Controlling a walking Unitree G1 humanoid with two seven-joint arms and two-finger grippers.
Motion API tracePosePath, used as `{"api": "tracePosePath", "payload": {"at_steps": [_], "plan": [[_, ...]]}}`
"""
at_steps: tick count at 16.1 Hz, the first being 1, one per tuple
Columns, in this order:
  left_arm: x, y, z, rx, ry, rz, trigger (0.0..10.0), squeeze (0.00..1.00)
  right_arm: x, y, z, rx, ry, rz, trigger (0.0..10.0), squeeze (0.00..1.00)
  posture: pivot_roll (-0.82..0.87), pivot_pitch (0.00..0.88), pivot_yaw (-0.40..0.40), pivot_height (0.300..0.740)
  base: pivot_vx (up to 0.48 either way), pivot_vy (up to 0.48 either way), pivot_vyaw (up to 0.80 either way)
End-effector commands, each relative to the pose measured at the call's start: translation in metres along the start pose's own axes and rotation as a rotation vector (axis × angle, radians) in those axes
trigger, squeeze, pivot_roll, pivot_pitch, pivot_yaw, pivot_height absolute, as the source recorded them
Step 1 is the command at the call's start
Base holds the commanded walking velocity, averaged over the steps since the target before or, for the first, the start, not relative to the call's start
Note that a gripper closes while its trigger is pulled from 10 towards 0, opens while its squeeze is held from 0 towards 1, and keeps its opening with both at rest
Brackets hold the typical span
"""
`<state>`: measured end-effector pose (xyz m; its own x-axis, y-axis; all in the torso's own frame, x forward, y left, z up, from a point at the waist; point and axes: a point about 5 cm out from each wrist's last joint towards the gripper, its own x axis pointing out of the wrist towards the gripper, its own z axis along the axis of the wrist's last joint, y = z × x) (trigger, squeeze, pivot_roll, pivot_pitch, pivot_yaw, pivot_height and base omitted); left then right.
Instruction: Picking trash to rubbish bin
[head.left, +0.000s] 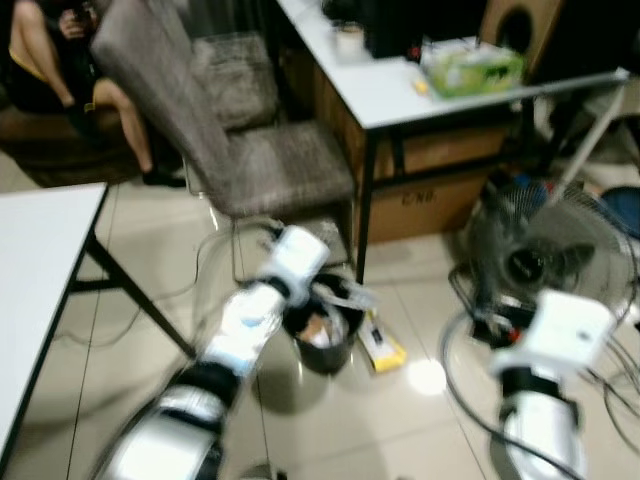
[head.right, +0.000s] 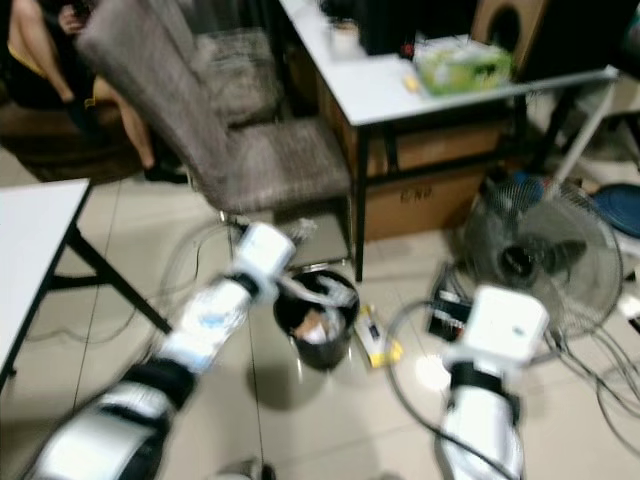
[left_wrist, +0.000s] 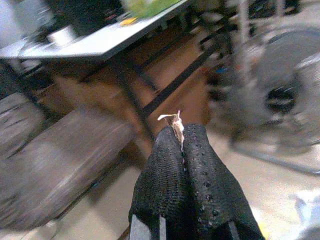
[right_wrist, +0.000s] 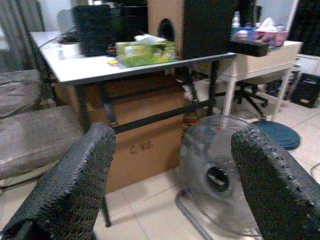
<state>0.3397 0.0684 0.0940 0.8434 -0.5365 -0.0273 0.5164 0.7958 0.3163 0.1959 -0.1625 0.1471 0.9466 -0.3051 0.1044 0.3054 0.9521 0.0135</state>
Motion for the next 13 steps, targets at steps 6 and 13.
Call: {"api": "tracePosePath", "payload": {"at_steps": [6, 13], "plan": [[-0.0045, 0.0124, -0.0027, 0.037, 0.012, 0.013, 10.0, 0.0, -0.0009, 0.005, 0.0, 0.01, 0.001, 0.019, 10.0, 0.0, 0.0, 0.118, 0.058, 0.74, 0.0, -0.044, 0.0], [-0.0052, 0.0142, -0.0048, 0.043, 0.027, 0.015, 10.0, 0.0, -0.0018, 0.0053, -0.001, 0.006, 0.006, 0.014, 10.0, 0.0, 0.0, 0.121, 0.062, 0.74, 0.0, -0.353, 0.0]]}}
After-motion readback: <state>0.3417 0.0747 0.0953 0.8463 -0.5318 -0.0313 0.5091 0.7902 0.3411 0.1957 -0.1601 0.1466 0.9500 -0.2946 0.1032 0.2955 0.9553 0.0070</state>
